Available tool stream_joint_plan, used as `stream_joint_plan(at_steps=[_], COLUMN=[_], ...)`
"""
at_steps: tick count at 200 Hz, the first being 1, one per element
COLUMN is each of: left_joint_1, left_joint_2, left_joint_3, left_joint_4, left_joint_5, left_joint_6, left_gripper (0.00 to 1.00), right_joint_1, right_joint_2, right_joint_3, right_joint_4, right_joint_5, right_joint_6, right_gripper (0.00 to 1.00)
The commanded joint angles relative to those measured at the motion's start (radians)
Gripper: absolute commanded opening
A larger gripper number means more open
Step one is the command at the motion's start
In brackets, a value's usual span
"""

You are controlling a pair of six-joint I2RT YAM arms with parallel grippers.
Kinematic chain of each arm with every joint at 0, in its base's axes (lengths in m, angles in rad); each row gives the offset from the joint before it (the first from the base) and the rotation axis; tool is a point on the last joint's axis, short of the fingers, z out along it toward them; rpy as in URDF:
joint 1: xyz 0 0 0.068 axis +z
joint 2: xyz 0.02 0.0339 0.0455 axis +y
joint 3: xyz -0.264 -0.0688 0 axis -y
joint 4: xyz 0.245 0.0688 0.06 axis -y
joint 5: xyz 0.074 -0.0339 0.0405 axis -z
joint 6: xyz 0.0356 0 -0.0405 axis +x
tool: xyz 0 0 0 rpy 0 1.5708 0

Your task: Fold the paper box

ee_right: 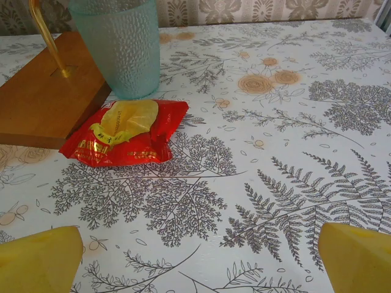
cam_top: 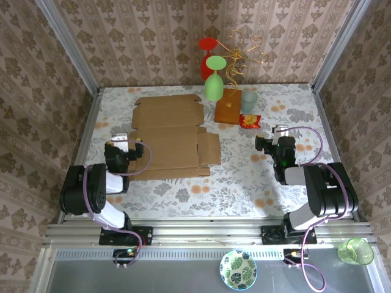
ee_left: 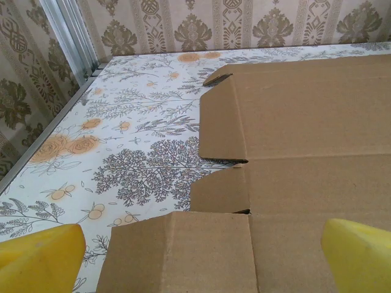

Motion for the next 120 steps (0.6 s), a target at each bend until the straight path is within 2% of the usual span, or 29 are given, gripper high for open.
stream_joint_plan(at_steps=[1,40,120], left_joint_1=[-0.003,-0.005,-0.012], left_joint_2=[0.000,-0.005,-0.004], left_joint_3=[0.028,0.030,0.031], left_joint_4=[-0.026,-0.039,-0.039], left_joint_5=[0.003,-0.109,-0.128], left_joint_6=[0.012,-0.026,-0.023], left_gripper=[1.00,1.00,1.00], right_joint_1=[-0.003,-0.004,-0.003], right_joint_2=[0.006,0.006,0.006], right_joint_3=[0.015,0.014,0.014], right_joint_4=[0.018,0.019,0.019], right_joint_5=[0.023,0.022,0.023], right_joint_6=[-0.008,-0.008,-0.007], right_gripper=[1.00,1.00,1.00])
